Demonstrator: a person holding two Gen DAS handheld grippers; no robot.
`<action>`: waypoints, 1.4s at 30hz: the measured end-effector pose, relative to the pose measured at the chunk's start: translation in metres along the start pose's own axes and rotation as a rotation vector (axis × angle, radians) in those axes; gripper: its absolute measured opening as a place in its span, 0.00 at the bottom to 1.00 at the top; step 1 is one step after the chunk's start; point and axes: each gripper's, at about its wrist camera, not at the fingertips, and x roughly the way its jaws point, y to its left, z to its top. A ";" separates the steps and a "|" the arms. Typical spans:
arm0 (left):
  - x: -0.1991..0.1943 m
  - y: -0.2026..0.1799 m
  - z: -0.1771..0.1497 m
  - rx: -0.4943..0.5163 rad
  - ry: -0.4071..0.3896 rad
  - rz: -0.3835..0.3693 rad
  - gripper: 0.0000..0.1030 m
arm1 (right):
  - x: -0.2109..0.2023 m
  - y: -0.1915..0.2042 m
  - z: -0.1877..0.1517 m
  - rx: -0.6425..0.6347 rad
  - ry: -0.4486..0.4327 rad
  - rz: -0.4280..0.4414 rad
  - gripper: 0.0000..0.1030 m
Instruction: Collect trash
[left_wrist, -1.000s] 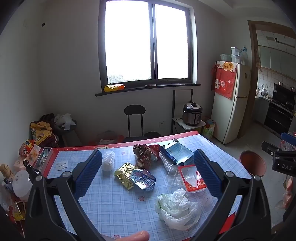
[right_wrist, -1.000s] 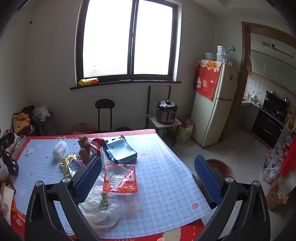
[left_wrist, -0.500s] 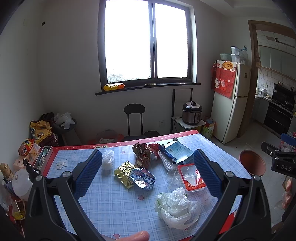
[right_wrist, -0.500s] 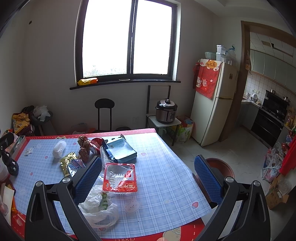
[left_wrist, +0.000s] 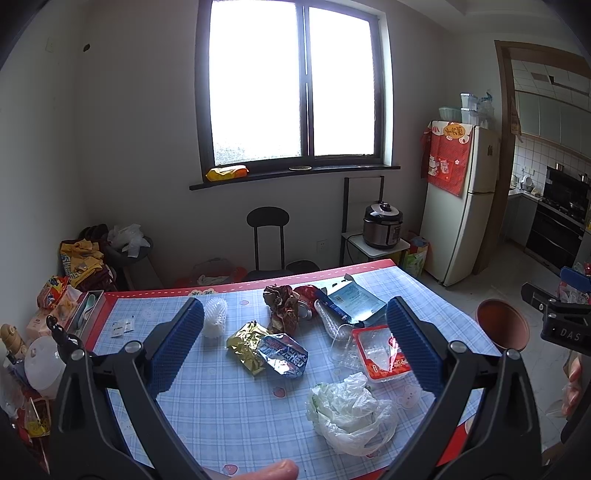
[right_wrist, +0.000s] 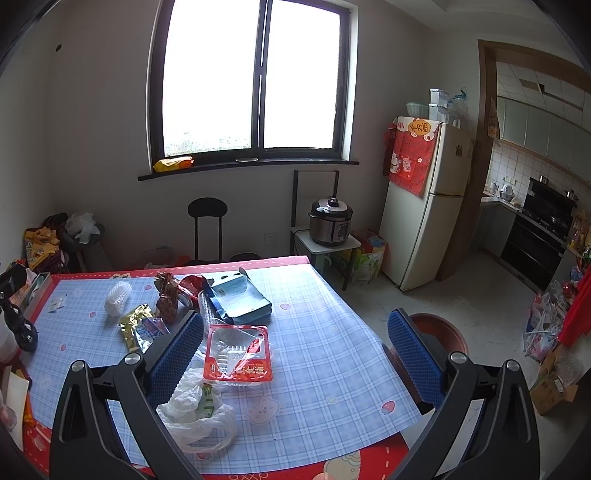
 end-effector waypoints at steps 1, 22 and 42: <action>0.000 0.000 0.001 0.000 0.001 -0.001 0.95 | 0.000 0.000 0.000 -0.001 0.002 0.000 0.95; -0.004 -0.004 -0.003 0.005 0.005 -0.001 0.95 | 0.008 -0.004 -0.006 0.013 0.012 0.011 0.95; -0.003 -0.006 -0.003 0.006 0.009 -0.002 0.95 | 0.009 -0.007 -0.006 0.023 0.015 0.017 0.95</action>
